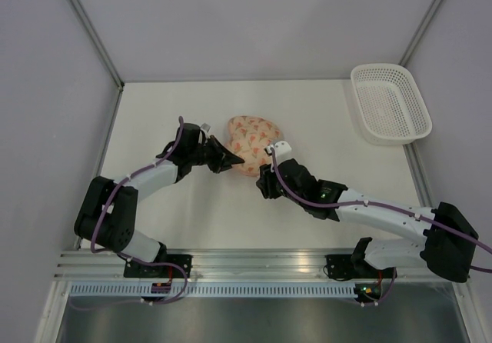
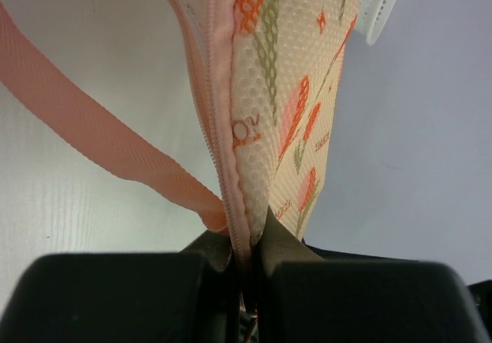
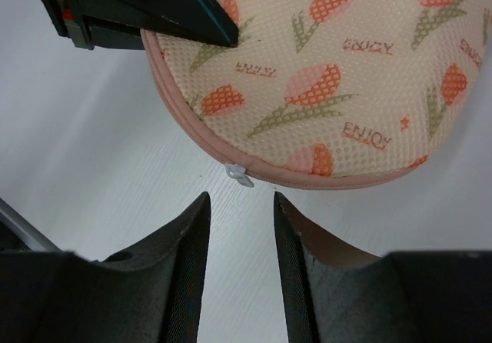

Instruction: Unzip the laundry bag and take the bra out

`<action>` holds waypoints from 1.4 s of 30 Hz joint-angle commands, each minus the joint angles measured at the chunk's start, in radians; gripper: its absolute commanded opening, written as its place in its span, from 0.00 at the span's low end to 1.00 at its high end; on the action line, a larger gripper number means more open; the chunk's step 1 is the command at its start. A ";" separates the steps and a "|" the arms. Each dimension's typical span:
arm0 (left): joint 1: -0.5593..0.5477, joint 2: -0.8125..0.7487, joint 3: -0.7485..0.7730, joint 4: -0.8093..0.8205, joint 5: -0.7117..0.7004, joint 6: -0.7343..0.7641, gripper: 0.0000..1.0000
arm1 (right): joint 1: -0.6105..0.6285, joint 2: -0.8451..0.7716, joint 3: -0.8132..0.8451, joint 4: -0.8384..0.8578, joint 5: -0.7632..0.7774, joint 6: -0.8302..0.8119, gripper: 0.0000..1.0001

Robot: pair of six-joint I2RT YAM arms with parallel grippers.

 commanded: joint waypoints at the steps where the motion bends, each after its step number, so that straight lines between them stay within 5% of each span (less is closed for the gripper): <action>1: -0.006 0.008 0.058 0.073 0.010 -0.080 0.02 | 0.002 -0.003 0.019 -0.011 0.102 0.009 0.44; 10: -0.053 0.028 0.135 0.052 -0.003 -0.097 0.02 | 0.002 0.022 0.018 0.059 0.251 0.060 0.42; 22: -0.055 0.073 0.138 0.080 0.007 -0.120 0.02 | 0.004 -0.075 -0.033 0.101 0.242 0.050 0.41; 32: -0.060 0.037 0.132 0.076 0.016 -0.126 0.02 | 0.002 0.004 -0.012 0.122 0.247 0.050 0.35; 36: -0.060 0.039 0.129 0.080 0.016 -0.129 0.02 | 0.002 -0.013 -0.015 0.121 0.253 0.044 0.24; 37: -0.060 0.042 0.129 0.081 0.018 -0.129 0.02 | 0.002 -0.015 -0.018 0.121 0.255 0.043 0.13; 40: -0.060 0.046 0.122 0.089 0.021 -0.132 0.02 | 0.002 -0.032 -0.030 0.121 0.261 0.043 0.01; 42: -0.060 0.051 0.116 0.095 0.021 -0.132 0.02 | 0.002 -0.048 -0.038 0.122 0.267 0.044 0.00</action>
